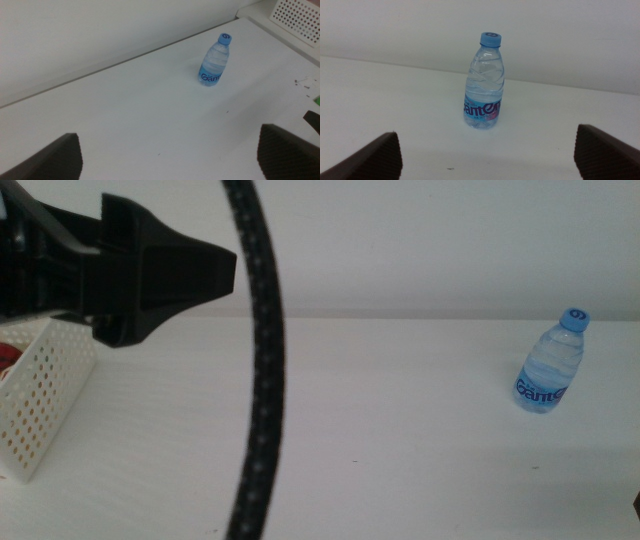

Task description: Use arms to grab the bottles and put them into the dustbin to the left of the table.

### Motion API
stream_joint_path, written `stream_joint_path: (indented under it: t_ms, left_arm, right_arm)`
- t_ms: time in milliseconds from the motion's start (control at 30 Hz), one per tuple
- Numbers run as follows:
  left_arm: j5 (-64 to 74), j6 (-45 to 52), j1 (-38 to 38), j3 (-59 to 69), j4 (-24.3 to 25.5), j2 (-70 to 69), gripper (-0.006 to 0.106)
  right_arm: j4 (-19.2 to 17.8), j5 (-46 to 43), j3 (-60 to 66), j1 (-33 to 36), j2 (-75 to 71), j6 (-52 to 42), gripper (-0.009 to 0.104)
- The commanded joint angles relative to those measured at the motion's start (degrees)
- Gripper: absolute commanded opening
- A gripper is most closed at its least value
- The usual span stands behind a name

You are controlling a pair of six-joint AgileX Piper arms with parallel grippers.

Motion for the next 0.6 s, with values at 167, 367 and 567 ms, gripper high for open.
stream_joint_path:
  t_ms: [167,367,567]
  left_arm:
    - [-1.1,-0.4,-0.5,0.2,-0.2,-0.2,0.094]
    - [-1.1,-0.4,-0.5,0.2,-0.2,-0.2,0.094]
    - [-1.1,-0.4,-0.5,0.2,-0.2,-0.2,0.094]
  right_arm:
    - [-1.9,-3.5,2.4,-0.2,-2.3,2.7,0.092]
    - [-6.6,-6.1,2.5,-0.2,-2.3,13.0,0.092]
    - [-6.4,-6.4,2.5,-0.1,-1.2,11.6,0.092]
